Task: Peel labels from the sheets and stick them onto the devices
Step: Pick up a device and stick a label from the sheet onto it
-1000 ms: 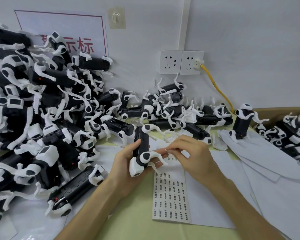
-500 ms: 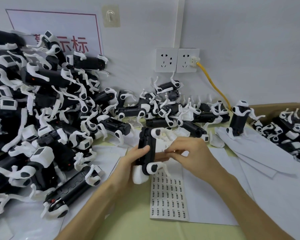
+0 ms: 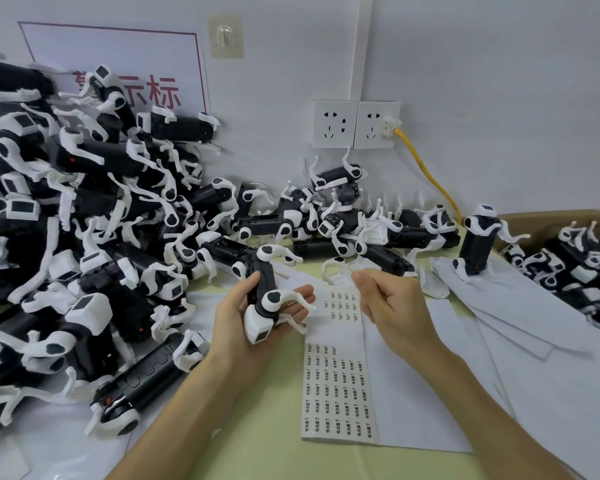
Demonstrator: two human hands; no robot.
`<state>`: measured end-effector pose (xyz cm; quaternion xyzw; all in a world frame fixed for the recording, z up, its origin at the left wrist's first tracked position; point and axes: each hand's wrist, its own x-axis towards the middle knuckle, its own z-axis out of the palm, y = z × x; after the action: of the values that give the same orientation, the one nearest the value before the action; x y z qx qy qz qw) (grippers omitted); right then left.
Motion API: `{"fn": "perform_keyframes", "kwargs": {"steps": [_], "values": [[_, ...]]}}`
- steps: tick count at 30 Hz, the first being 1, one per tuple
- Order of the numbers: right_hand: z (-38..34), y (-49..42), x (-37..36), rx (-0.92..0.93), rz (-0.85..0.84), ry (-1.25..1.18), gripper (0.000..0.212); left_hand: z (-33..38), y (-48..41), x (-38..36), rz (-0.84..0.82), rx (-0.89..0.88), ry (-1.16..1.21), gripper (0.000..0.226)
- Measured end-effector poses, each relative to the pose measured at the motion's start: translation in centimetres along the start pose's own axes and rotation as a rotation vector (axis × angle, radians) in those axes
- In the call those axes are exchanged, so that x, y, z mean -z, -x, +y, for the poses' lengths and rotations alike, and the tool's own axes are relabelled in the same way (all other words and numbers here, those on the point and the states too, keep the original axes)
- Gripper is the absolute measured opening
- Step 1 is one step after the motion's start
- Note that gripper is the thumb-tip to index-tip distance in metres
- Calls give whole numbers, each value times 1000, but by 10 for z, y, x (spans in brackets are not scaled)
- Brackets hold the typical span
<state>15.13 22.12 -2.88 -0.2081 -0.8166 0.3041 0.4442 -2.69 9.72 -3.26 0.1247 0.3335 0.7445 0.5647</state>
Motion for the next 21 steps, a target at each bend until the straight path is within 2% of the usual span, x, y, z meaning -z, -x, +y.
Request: {"fn": "perform_keyframes", "kwargs": {"steps": [4, 8, 11, 16, 21], "values": [[-3, -1, 2, 22, 45, 17, 48, 0, 1, -2, 37, -11, -16, 61], [-4, -2, 4, -31, -24, -90, 28, 1, 0, -2, 97, -13, -54, 43], [-5, -1, 2, -4, -14, -82, 16, 3, -2, 0, 121, -15, -116, 46], [-8, -2, 3, 51, 122, -33, 17, 0, -3, 4, 102, 37, -168, 48], [-12, -1, 4, 95, 228, -9, 45, 0, -4, 6, 89, 65, -147, 57]]}}
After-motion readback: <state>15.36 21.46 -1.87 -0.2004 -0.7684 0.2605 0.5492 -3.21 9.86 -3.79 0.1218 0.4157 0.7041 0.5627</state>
